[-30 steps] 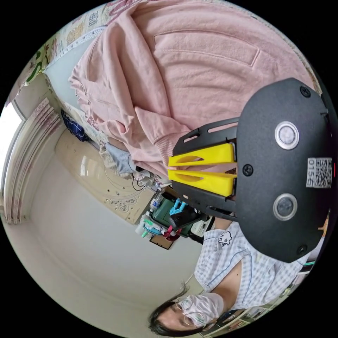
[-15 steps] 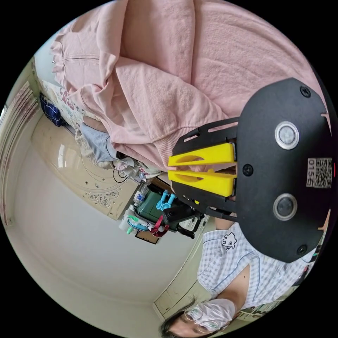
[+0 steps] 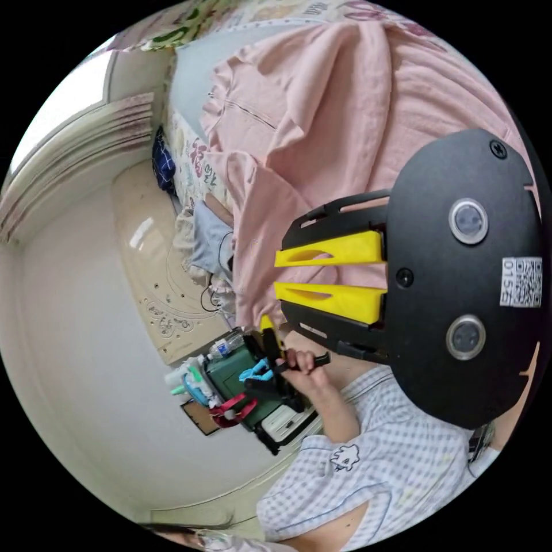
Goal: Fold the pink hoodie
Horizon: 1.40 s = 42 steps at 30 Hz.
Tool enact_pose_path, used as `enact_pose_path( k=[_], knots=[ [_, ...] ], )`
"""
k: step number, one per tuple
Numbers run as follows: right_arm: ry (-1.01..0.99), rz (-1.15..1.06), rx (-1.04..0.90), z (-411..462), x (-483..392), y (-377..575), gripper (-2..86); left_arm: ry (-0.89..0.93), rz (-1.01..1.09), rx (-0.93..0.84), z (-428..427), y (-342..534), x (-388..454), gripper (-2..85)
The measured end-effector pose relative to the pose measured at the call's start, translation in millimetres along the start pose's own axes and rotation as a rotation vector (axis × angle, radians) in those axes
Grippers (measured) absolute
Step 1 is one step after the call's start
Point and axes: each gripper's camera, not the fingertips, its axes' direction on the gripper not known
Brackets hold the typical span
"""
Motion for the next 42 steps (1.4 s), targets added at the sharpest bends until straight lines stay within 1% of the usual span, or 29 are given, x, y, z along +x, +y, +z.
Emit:
enact_pose_path(
  k=[1,3,5,7,9,11,13,15,16,17,20,22,24,25,28,30,31,33,34,36,38,40,42],
  knots=[
    [0.023,-0.022,-0.035,9,-5,0,6.7,-0.027,0.006,0.007,-12,-4,-6,1.7],
    [0.101,-0.064,-0.171,58,-21,4,8.2,-0.137,0.034,0.014,-54,-17,-25,1.6],
    [0.138,-0.128,-0.246,98,-35,10,9.2,-0.215,0.069,0.03,-80,-20,-34,1.5],
    [0.181,-0.192,-0.341,138,-47,13,10.6,-0.253,0.062,-0.004,-92,-20,-48,1.4],
    [0.261,-0.257,-0.429,182,-59,16,12.1,-0.244,0.002,-0.082,-93,-12,-73,1.4],
    [0.335,-0.288,-0.475,206,-62,16,12.3,-0.254,0.001,-0.089,-91,1,-84,1.4],
    [0.375,-0.308,-0.496,220,-64,13,11.6,-0.19,-0.089,-0.056,-91,16,-104,1.4],
    [0.355,-0.291,-0.497,221,-57,2,9.9,-0.046,-0.213,0.043,-100,31,-133,1.3],
    [0.339,-0.271,-0.494,219,-53,-2,9.2,-0.028,-0.231,0.068,-103,34,-137,1.2],
    [0.296,-0.21,-0.474,211,-40,-11,7.7,-0.003,-0.252,0.092,-105,37,-144,1.2],
    [0.133,-0.039,-0.411,185,-1,-30,3.6,0.048,-0.277,0.072,-101,43,-155,1.2],
    [0.1,0.048,-0.33,165,22,-39,2.0,0.021,-0.248,0.063,-99,45,-151,1.2],
    [0.019,0.17,-0.258,139,55,-52,1.2,-0.03,-0.163,0.031,-93,45,-137,1.3],
    [0.018,0.202,-0.238,133,62,-54,1.1,-0.043,-0.146,0.023,-91,45,-134,1.3],
    [0.014,0.388,-0.142,99,102,-63,0.9,-0.08,-0.105,0.003,-84,48,-126,1.3],
    [-0.023,0.619,0.006,62,143,-55,1.1,-0.056,-0.117,0.009,-83,52,-129,1.3],
    [-0.023,0.678,0.051,50,153,-51,1.2,-0.048,-0.12,0.013,-84,53,-131,1.3],
    [-0.011,0.843,0.201,8,185,-36,1.9,-0.029,-0.122,0.023,-85,58,-133,1.4],
    [-0.023,0.856,0.234,0,190,-34,2.3,-0.027,-0.119,0.024,-85,59,-133,1.4],
    [-0.138,0.865,0.312,-19,205,-40,5.3,-0.032,-0.103,0.025,-84,62,-132,1.4],
    [-0.182,0.84,0.332,-24,206,-52,8.1,-0.039,-0.097,0.026,-83,64,-131,1.4],
    [-0.181,0.813,0.315,-24,204,-69,11.5,-0.037,-0.098,0.029,-83,67,-131,1.4],
    [-0.191,0.764,0.239,-15,198,-98,14.0,-0.025,-0.1,0.035,-82,70,-131,1.2]
  ],
)
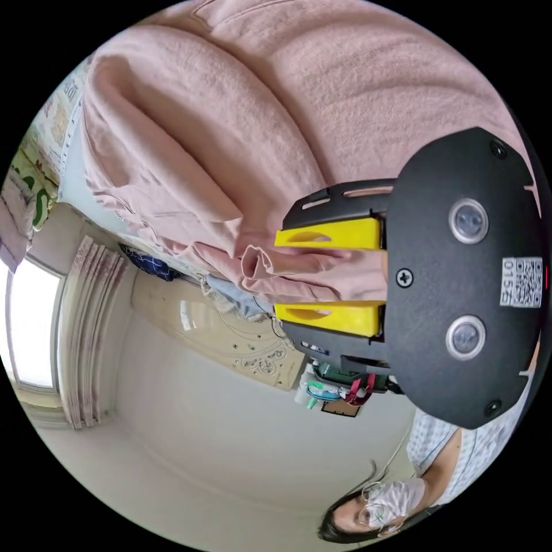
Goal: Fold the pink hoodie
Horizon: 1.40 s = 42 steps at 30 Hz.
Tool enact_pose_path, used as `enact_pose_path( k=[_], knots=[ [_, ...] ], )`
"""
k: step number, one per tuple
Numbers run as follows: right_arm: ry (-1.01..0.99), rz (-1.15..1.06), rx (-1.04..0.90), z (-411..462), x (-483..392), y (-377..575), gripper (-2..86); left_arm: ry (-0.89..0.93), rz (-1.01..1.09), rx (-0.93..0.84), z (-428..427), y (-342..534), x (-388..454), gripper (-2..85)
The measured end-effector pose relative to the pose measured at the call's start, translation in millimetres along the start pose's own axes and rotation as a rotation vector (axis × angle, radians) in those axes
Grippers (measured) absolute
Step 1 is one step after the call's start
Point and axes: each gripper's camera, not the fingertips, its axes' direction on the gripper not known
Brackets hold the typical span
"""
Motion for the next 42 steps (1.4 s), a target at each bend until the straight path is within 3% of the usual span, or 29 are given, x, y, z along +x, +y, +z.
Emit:
enact_pose_path(
  k=[4,9,14,16,19,21,24,26,28,31,36,38,42],
  knots=[
    [0.132,-0.123,-0.111,35,-47,-16,13.8,0.006,-0.004,0.005,2,4,0,1.2],
    [0.396,-0.16,-0.147,75,-90,-41,4.0,0.003,-0.007,0.002,4,8,1,1.3],
    [0.314,-0.149,-0.181,57,-124,-76,3.1,-0.005,0.046,-0.128,18,-12,13,1.3],
    [0.336,-0.192,-0.118,2,-155,-111,3.0,0.056,0.111,-0.17,18,-53,26,1.4],
    [0.404,-0.139,0.161,-169,-215,-194,3.3,0.023,0.335,-0.092,-15,-174,77,1.8],
    [0.645,-0.124,0.527,-325,-281,-227,4.3,-0.1,0.435,0.103,-51,-267,105,2.6],
    [1.126,0.002,0.776,-436,-343,-213,8.6,-0.381,0.286,0.318,-76,-337,92,4.9],
    [1.011,0.023,0.786,-471,-351,-191,9.0,-0.414,0.118,0.377,-84,-344,61,7.9],
    [0.885,-0.057,0.729,-472,-352,-168,9.2,-0.367,0.002,0.371,-85,-331,34,9.9],
    [0.826,-0.134,0.502,-426,-338,-130,10.7,-0.271,0.012,0.285,-72,-278,10,9.8],
    [0.576,-0.138,0.229,-328,-292,-26,11.0,-0.023,0.002,0.006,-36,-144,-18,8.9],
    [0.547,-0.129,0.181,-306,-284,6,11.0,0.018,-0.018,-0.064,-23,-100,-21,8.8],
    [0.694,-0.081,0.139,-280,-277,66,11.9,0.032,0.023,-0.291,22,-35,-9,10.0]
  ],
)
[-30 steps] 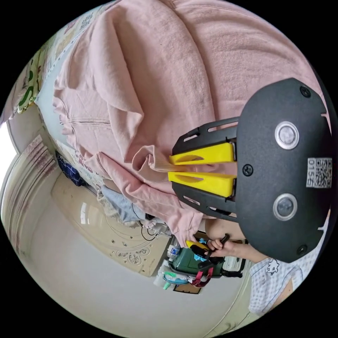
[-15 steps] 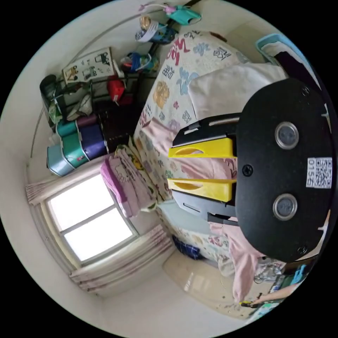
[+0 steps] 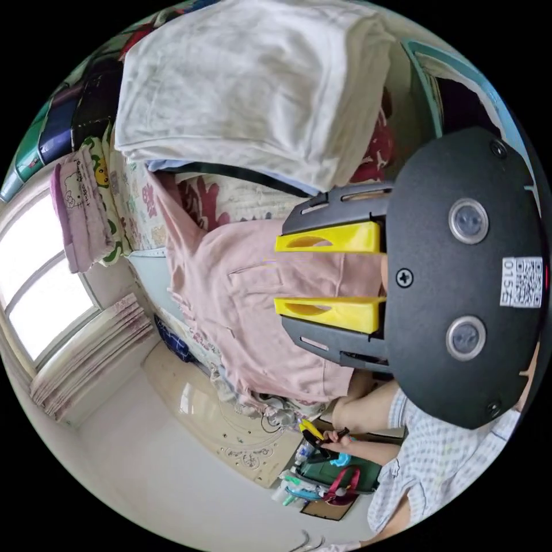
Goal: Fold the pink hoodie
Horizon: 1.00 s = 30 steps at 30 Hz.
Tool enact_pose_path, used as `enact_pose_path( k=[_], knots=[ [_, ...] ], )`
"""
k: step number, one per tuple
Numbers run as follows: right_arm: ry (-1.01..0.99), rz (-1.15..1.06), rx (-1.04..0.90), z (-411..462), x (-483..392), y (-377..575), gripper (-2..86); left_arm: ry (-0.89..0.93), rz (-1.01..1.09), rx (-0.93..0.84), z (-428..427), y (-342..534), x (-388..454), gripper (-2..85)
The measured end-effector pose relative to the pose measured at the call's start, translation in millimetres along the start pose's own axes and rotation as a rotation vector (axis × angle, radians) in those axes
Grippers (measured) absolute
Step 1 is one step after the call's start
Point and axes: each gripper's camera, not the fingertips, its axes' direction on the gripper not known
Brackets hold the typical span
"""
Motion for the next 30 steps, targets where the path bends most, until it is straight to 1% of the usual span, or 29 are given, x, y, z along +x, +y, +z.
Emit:
enact_pose_path(
  k=[2,4,6,8,10,12,15,18,22,23,25,28,30],
  knots=[
    [0.052,0.052,-0.029,3,5,18,12.7,0.037,0.003,-0.06,21,5,0,10.5],
    [0.045,0.112,-0.041,2,14,35,13.3,0.043,0.001,-0.105,38,5,0,10.8],
    [-0.007,0.163,-0.048,-5,24,54,13.4,-0.021,0.007,-0.147,54,7,0,11.6],
    [0.001,0.154,-0.031,-17,23,61,13.4,-0.061,0.002,-0.191,69,10,-1,12.3],
    [0.007,0.17,-0.05,-21,26,67,13.3,-0.033,0.01,-0.233,83,10,3,12.7],
    [-0.063,0.192,-0.105,-15,33,73,13.3,-0.117,0.072,-0.286,98,4,19,12.0],
    [-0.154,0.182,-0.179,-3,33,77,13.0,-0.178,0.089,-0.275,106,-4,29,11.0],
    [-0.192,0.171,-0.197,0,25,83,12.5,-0.125,0.04,-0.264,104,-11,28,10.3],
    [-0.151,0.193,-0.185,-6,18,90,7.7,-0.149,0.04,-0.265,103,-17,38,7.1],
    [-0.132,0.198,-0.177,-9,15,93,5.8,-0.151,0.05,-0.265,101,-18,43,4.9],
    [-0.121,0.193,-0.164,-12,10,97,3.8,-0.112,0.071,-0.249,94,-20,52,2.6],
    [-0.092,0.183,-0.105,-28,-1,109,2.0,-0.086,0.077,-0.206,72,-26,66,1.2],
    [-0.006,0.176,-0.018,-48,-12,124,1.1,-0.136,0.069,-0.174,54,-28,78,1.0]
  ],
)
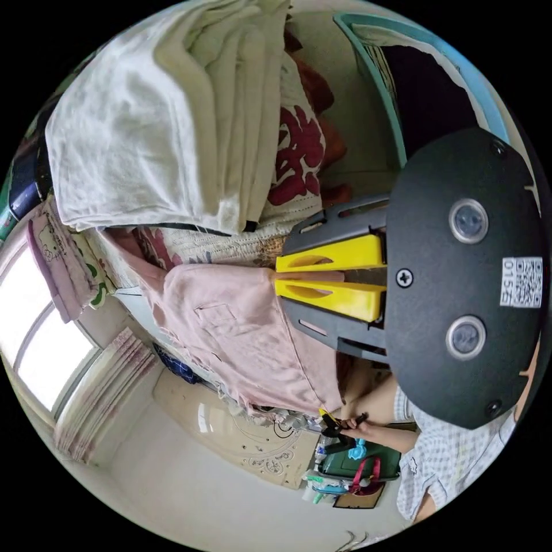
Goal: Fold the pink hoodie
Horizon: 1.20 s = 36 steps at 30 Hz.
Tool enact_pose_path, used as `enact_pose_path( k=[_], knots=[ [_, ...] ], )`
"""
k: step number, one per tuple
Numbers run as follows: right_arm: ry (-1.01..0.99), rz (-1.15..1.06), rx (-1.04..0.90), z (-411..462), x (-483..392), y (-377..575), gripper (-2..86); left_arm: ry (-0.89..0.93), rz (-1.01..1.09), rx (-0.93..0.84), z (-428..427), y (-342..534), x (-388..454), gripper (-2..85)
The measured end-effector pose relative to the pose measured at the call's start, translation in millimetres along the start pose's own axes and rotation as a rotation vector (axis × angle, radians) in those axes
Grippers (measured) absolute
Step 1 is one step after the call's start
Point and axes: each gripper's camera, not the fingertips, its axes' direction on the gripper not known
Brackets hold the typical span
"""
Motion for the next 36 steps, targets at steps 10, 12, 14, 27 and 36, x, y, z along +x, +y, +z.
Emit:
enact_pose_path(
  k=[10,12,14,27,36],
  knots=[
    [0.265,-0.107,-0.216,81,-43,18,1.3,-0.245,0.068,-0.161,37,-26,52,0.9],
    [0.365,-0.182,-0.243,102,-66,25,1.5,-0.407,0.208,-0.188,54,-30,93,0.7],
    [0.412,-0.202,-0.252,113,-76,29,1.5,-0.5,0.268,-0.184,60,-28,116,0.6],
    [0.548,-0.273,-0.247,146,-106,60,1.5,-0.327,0.163,-0.22,36,-46,103,1.0],
    [0.489,-0.229,-0.233,131,-98,58,1.6,-0.217,0.09,-0.2,-5,-48,80,1.2]
  ],
)
